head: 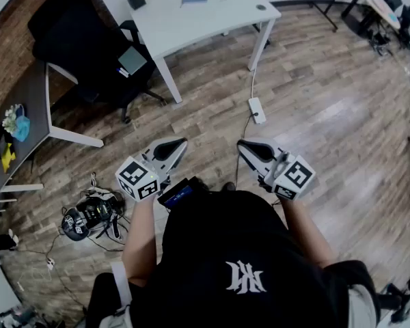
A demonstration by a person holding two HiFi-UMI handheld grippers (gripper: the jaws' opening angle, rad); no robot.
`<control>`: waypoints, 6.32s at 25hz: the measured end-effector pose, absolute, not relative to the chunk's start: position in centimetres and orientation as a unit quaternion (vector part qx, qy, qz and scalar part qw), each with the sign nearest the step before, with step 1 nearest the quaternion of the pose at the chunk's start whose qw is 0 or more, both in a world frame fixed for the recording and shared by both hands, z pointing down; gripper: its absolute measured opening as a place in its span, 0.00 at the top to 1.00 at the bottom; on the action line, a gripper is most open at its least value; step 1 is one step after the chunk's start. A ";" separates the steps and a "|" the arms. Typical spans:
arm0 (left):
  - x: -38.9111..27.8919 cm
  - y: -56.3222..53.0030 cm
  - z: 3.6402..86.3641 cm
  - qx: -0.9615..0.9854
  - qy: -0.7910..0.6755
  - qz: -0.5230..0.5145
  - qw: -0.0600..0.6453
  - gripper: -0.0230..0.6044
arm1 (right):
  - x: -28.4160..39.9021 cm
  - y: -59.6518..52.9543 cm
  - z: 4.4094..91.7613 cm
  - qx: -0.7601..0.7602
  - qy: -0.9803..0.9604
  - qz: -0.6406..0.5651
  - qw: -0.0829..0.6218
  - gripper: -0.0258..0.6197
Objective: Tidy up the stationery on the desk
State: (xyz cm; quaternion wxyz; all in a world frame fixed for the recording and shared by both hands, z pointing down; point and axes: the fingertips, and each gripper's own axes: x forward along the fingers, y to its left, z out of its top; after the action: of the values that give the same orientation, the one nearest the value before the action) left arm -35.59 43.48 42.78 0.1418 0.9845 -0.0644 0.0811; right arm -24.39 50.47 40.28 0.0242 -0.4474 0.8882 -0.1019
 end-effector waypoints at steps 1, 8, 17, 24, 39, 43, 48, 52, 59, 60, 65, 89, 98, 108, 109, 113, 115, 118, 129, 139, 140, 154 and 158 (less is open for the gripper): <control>-35.7 43.4 42.8 0.984 -0.065 0.082 0.144 0.96 | -24.5 50.4 40.2 -0.446 0.889 -0.104 0.025 0.90; -35.2 43.2 42.4 0.984 -0.065 0.083 0.145 0.96 | -23.6 50.4 40.6 -0.455 0.882 -0.116 0.029 0.90; -34.5 43.5 42.4 0.983 -0.068 0.092 0.142 0.96 | -22.5 50.6 41.2 -0.451 0.883 -0.125 0.025 0.90; -33.3 43.8 42.0 0.982 -0.069 0.098 0.143 0.96 | -21.1 50.9 41.4 -0.453 0.880 -0.137 0.037 0.90; -32.1 43.9 42.2 0.976 -0.084 0.130 0.155 0.96 | -15.9 50.8 42.7 -0.490 0.856 -0.156 0.052 0.90; -31.5 42.4 42.8 0.975 -0.079 0.126 0.165 0.96 | -15.1 49.8 43.6 -0.501 0.848 -0.167 0.043 0.90; -29.8 38.8 42.9 0.974 -0.077 0.092 0.190 0.96 | -14.1 48.1 44.3 -0.513 0.838 -0.182 0.049 0.90; -27.4 34.8 42.3 0.978 -0.063 0.083 0.178 0.96 | -12.3 45.3 44.8 -0.520 0.831 -0.193 0.028 0.90; -24.1 26.2 43.0 0.979 -0.059 0.067 0.182 0.96 | -8.8 37.4 43.8 -0.533 0.824 -0.192 0.011 0.90; -23.8 25.0 42.9 0.979 -0.058 0.062 0.184 0.96 | -8.4 36.3 43.7 -0.536 0.822 -0.194 0.010 0.90; -23.3 20.6 42.9 0.977 -0.038 0.058 0.200 0.96 | -7.5 30.4 42.4 -0.545 0.816 -0.193 0.022 0.90; -16.9 6.6 44.2 0.966 -0.089 0.053 0.235 0.96 | 1.5 14.4 43.9 -0.530 0.824 -0.198 -0.001 0.90; -9.3 -2.6 44.6 0.962 -0.130 0.095 0.222 0.96 | 9.6 4.5 44.8 -0.490 0.849 -0.198 0.021 0.90; -2.6 -8.6 41.5 0.959 -0.167 0.134 0.187 0.96 | 15.5 -4.4 41.5 -0.429 0.887 -0.170 0.026 0.90; -2.2 -9.2 41.4 0.958 -0.172 0.139 0.183 0.96 | 15.7 -5.2 41.5 -0.424 0.889 -0.171 0.028 0.90; -1.6 -11.6 41.6 0.954 -0.186 0.152 0.180 0.96 | 15.9 -8.1 41.6 -0.410 0.896 -0.169 0.026 0.90; -1.2 -12.9 41.6 0.953 -0.188 0.155 0.180 0.96 | 15.9 -9.2 41.9 -0.408 0.896 -0.172 0.027 0.90; -0.8 -15.1 42.0 0.954 -0.184 0.159 0.175 0.96 | 16.0 -11.4 42.6 -0.409 0.894 -0.180 0.027 0.90; -0.1 -26.4 44.5 0.958 -0.178 0.174 0.144 0.96 | 15.1 -21.8 44.3 -0.418 0.886 -0.199 -0.024 0.90; 0.6 -34.7 48.5 0.949 -0.162 0.215 0.166 0.96 | 14.0 -29.8 45.7 -0.420 0.876 -0.238 -0.023 0.90; 0.7 -35.4 49.1 0.947 -0.160 0.220 0.170 0.96 | 13.6 -30.7 46.2 -0.418 0.875 -0.245 -0.022 0.90; 0.7 -43.6 59.4 0.895 -0.234 0.308 0.224 0.83 | 13.3 -39.6 56.1 -0.433 0.819 -0.369 -0.070 0.71; 0.5 -44.5 62.2 0.878 -0.242 0.338 0.239 0.80 | 13.2 -40.4 59.8 -0.436 0.783 -0.434 -0.088 0.70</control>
State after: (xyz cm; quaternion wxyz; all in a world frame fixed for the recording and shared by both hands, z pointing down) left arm 0.51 -44.46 62.16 0.2391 0.8776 -0.2421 0.3377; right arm 13.24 -40.36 59.81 -0.0878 -0.4361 0.7833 -0.4343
